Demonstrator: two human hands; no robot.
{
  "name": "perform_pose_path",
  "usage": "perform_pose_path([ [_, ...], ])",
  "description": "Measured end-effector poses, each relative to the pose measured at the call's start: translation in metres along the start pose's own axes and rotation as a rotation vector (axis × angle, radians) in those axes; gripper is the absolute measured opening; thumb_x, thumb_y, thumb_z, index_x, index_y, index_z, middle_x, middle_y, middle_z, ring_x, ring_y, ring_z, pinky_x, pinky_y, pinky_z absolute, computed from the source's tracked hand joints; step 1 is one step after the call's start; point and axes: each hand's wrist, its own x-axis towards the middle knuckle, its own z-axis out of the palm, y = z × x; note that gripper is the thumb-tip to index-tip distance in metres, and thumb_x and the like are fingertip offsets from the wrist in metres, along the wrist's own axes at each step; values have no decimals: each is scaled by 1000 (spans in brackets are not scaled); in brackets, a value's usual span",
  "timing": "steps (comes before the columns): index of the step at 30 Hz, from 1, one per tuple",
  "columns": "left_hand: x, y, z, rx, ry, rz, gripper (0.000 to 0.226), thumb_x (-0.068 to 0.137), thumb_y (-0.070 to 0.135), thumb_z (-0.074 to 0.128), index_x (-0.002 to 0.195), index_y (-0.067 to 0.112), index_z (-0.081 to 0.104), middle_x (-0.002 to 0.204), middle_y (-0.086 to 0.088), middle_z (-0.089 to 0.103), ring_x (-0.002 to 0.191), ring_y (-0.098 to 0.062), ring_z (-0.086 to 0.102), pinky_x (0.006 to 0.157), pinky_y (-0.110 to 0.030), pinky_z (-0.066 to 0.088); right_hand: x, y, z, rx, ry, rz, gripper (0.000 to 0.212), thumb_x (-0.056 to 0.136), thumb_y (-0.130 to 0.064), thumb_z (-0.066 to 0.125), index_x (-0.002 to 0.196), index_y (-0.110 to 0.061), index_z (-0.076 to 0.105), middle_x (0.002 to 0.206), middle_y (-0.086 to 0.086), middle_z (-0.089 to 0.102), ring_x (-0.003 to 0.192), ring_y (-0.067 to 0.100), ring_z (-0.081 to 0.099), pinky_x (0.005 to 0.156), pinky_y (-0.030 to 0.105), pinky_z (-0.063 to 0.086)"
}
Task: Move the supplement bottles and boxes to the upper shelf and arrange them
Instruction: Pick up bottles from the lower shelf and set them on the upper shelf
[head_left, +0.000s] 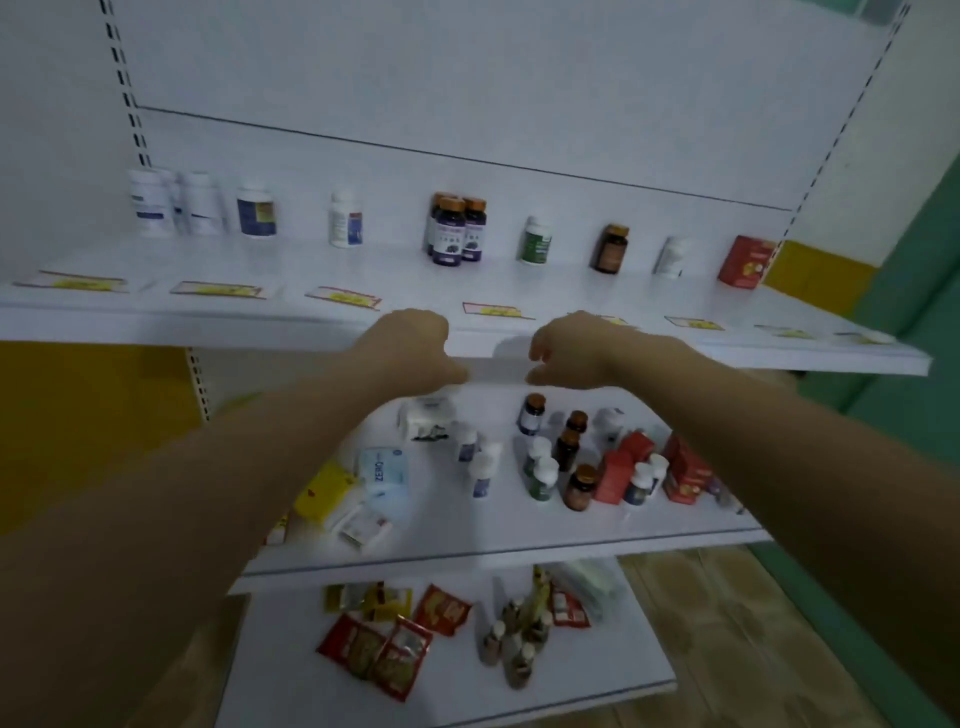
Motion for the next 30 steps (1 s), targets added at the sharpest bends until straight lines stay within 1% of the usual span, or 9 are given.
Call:
perform_pose_path([
  [7,9,28,89,-102,-226,-45,49,85,38,62,123,8,55,126,-11,57,110,-26,53,85,-28,41,-14,50,76,86,-121,86,39,93,-33,52,119,-5,60,118,12,63,100,25,57,85,32,44],
  [11,35,23,135,-165,-328,-63,45,83,36,64,117,6,59,117,-11,61,103,-25,57,86,-32,46,1,76,107,100,-193,154,38,93,-31,51,122,-7,59,120,13,62,106,28,59,93,37,48],
  [14,63,18,167,-203,-362,-67,42,82,37,65,111,7,61,113,-11,63,100,-24,59,89,-34,49,16,92,123,120,-232,171,31,95,-23,47,122,-9,57,120,13,62,107,27,58,92,34,47],
  [17,90,20,195,-239,-428,-82,35,86,31,62,106,3,58,116,-14,60,105,-25,58,87,-30,48,41,110,151,131,-249,177,14,94,-19,45,96,-10,56,101,12,63,91,27,57,75,31,45],
  [19,104,25,214,-238,-469,-86,36,88,29,61,112,4,54,122,-14,56,110,-26,55,84,-28,43,56,122,171,150,-273,191,23,94,-20,44,75,-11,53,91,8,58,82,24,54,66,27,41],
  [20,111,29,222,-235,-485,-86,42,89,29,60,121,4,51,127,-14,53,114,-26,53,87,-27,43,62,127,179,161,-290,192,24,94,-21,44,76,-11,56,92,8,58,82,23,54,67,27,41],
  [22,124,36,241,-228,-504,-96,51,89,29,59,132,3,44,135,-14,48,120,-26,49,90,-27,41,73,138,193,184,-303,177,26,96,-22,44,98,-4,63,96,10,59,87,24,56,75,30,43],
  [25,143,46,271,-229,-500,-126,56,89,29,60,134,2,41,137,-16,46,121,-27,49,94,-30,42,89,159,215,210,-331,142,31,98,-21,42,110,-1,62,111,12,62,101,27,58,87,32,45],
  [30,168,58,322,-251,-456,-237,64,87,26,63,137,0,34,141,-19,40,127,-28,44,102,-36,37,126,202,259,221,-291,121,41,93,-13,50,133,-7,46,131,15,52,117,30,53,98,38,47],
])
